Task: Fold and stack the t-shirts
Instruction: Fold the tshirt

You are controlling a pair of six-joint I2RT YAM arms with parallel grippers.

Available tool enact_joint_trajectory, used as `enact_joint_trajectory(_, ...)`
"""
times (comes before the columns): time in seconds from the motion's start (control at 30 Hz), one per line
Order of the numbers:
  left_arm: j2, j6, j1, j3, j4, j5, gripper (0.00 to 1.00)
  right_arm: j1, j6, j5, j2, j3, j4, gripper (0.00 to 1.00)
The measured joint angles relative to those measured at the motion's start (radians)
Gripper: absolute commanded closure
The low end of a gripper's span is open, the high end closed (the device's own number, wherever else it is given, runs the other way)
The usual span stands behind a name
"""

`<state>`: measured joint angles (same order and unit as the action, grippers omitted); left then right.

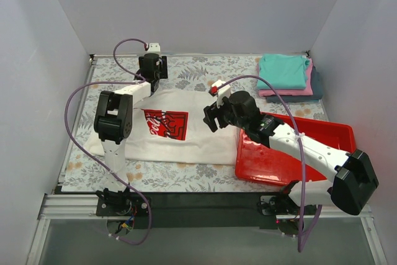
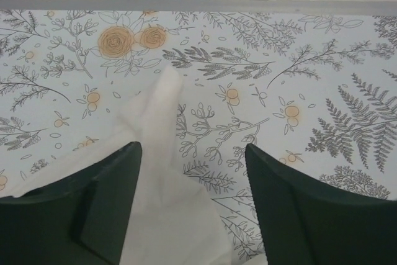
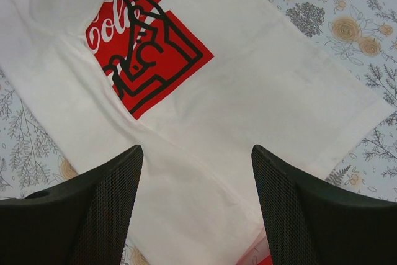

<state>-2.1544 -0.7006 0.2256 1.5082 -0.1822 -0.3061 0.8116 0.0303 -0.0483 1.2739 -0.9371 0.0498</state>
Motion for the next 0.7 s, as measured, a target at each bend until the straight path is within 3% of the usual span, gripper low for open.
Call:
enact_joint_trajectory(0.03,0.0,0.001,-0.002,-0.004,-0.003,-0.002,0.3,0.0,0.0,0.0,0.003,0.0,0.0,0.35)
enact_joint_trajectory(0.13,0.0,-0.001,-0.018,-0.006,-0.006,-0.014,0.26,0.0,0.0,0.003,0.015,0.0,0.0,0.35)
enact_joint_trajectory(0.47,-0.002,-0.158,-0.183,0.006,0.026,-0.01,0.25,0.0,0.0,0.007,0.026,0.0,0.0,0.35)
enact_joint_trajectory(0.7,-0.079,-0.183,-0.24,0.143,0.103,-0.01,0.28,0.0,0.0,0.019,0.048,0.0,0.0,0.35)
